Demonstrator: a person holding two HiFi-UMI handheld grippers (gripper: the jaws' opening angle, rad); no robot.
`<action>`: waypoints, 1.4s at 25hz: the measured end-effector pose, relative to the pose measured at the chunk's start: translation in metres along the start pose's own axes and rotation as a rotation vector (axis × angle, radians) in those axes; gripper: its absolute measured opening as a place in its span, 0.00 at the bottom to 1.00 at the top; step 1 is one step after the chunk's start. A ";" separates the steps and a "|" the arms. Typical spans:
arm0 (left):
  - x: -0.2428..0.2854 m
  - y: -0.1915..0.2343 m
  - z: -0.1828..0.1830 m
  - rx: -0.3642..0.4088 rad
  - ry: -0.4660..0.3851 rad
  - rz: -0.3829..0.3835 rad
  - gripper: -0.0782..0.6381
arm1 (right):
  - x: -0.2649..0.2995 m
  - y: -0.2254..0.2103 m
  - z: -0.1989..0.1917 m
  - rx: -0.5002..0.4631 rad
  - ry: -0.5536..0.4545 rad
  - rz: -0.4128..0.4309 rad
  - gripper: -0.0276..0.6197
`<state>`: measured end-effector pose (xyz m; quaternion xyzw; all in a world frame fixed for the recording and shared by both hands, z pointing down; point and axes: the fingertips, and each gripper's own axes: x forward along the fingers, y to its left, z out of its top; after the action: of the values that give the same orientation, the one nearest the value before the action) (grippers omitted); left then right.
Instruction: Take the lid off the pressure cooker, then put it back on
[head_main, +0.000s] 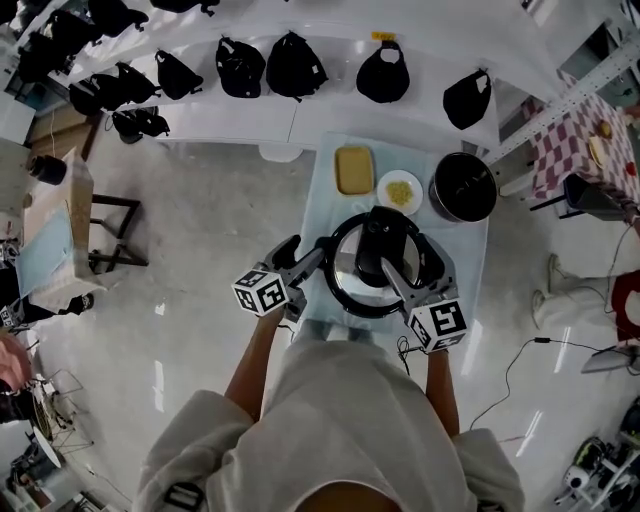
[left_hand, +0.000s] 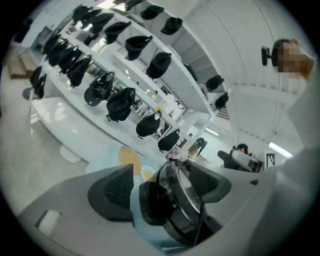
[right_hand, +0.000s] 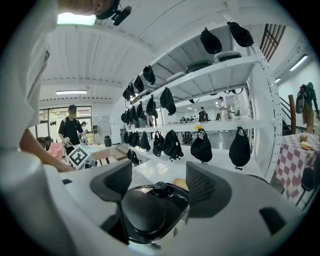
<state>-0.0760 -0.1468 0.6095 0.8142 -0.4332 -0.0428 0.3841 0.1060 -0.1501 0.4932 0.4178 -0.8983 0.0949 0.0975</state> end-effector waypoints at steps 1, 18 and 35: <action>0.001 0.001 -0.002 -0.060 -0.020 -0.012 0.61 | -0.002 -0.001 -0.001 0.000 0.001 0.000 0.54; 0.020 0.029 -0.039 -0.620 -0.133 -0.125 0.52 | -0.006 -0.002 -0.001 -0.021 0.013 0.004 0.54; 0.034 0.034 -0.045 -0.668 -0.074 -0.182 0.21 | -0.004 0.008 -0.009 -0.028 0.060 0.020 0.54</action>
<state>-0.0596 -0.1560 0.6726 0.6768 -0.3344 -0.2458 0.6080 0.1031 -0.1396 0.4996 0.4042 -0.9004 0.0957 0.1295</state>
